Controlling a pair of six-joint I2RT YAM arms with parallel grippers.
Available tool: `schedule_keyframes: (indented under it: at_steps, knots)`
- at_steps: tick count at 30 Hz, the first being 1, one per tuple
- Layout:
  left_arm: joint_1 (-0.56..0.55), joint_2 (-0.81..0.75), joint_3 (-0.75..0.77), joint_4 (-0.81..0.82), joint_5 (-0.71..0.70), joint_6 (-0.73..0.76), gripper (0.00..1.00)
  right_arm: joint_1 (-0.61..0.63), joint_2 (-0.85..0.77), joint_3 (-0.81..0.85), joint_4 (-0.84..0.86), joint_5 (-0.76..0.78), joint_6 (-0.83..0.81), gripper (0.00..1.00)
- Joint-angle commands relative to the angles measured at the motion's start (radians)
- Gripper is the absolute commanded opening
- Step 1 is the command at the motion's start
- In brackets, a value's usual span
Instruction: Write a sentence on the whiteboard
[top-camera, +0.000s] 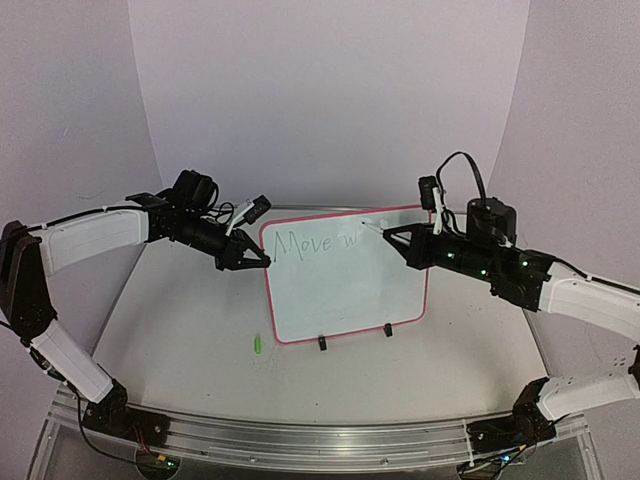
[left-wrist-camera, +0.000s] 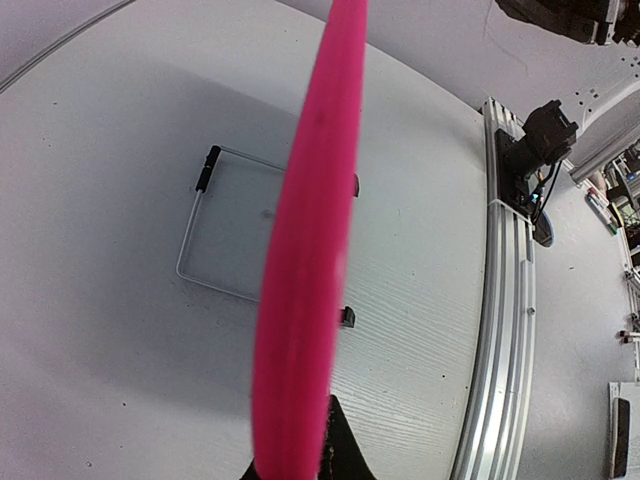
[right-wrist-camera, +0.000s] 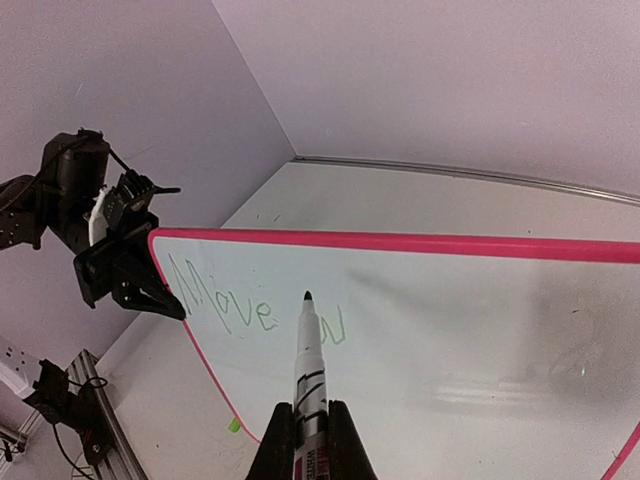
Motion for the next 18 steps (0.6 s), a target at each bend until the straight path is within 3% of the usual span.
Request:
schedule_keyframes:
  at_steps: [1, 18]
  knots:
    - [0.006, 0.02, 0.001, -0.013, -0.066, 0.042, 0.0, -0.005, 0.022, -0.014, 0.015, 0.006, 0.014, 0.0]
    - [0.006, 0.019, 0.0, -0.014, -0.069, 0.043, 0.0, -0.005, 0.08, 0.002, 0.013, 0.056, 0.007, 0.0]
